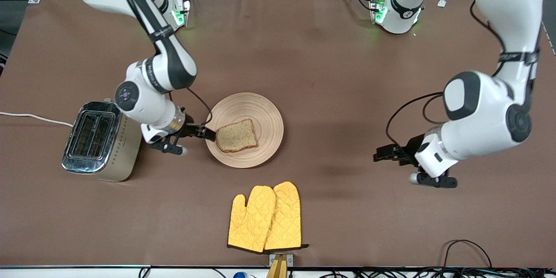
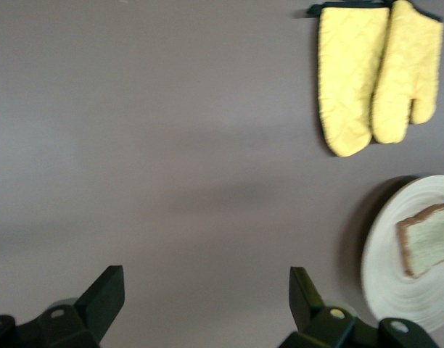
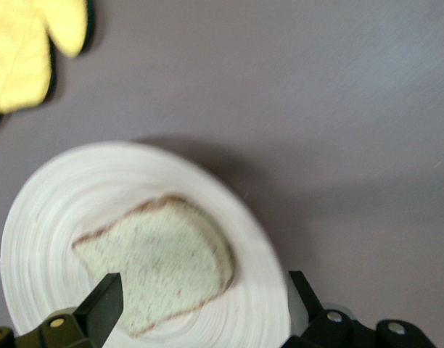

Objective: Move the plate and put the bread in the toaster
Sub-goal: 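Release the plate and raise the left gripper while the right gripper reaches the bread, then lower the right gripper onto the bread slice and grasp it, then lift the bread with the right gripper and carry it over the toaster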

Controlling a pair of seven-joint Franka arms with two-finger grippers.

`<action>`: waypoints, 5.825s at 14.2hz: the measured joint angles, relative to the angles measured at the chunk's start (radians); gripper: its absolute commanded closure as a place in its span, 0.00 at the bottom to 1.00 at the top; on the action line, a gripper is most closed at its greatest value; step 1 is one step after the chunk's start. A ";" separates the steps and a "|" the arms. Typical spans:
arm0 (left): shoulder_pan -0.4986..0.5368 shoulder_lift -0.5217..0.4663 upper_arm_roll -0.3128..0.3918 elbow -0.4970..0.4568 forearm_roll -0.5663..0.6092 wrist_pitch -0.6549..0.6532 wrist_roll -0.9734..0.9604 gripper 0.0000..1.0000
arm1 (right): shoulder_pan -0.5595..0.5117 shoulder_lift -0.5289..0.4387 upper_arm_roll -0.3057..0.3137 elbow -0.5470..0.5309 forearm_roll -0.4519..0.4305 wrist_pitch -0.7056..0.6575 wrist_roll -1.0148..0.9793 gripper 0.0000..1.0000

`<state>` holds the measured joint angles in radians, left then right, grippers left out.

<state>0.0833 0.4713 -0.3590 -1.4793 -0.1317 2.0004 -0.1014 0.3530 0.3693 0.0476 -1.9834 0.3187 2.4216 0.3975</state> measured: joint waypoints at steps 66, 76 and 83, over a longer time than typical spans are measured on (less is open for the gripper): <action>-0.069 -0.476 0.171 -0.082 0.159 -0.479 -0.164 0.00 | 0.064 -0.045 -0.127 0.395 -0.373 -0.803 0.083 0.98; -0.075 -0.471 0.167 -0.082 0.159 -0.479 -0.164 0.00 | 0.095 -0.108 -0.155 0.524 -0.869 -1.081 0.144 0.98; -0.080 -0.469 0.164 -0.082 0.159 -0.479 -0.163 0.00 | 0.118 -0.131 -0.161 0.355 -1.118 -0.952 0.308 1.00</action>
<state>0.0038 0.0023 -0.1948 -1.5615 0.0271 1.5211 -0.2648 0.4710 0.2381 -0.1133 -1.6287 -0.7994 1.4696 0.7051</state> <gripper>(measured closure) 0.000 0.978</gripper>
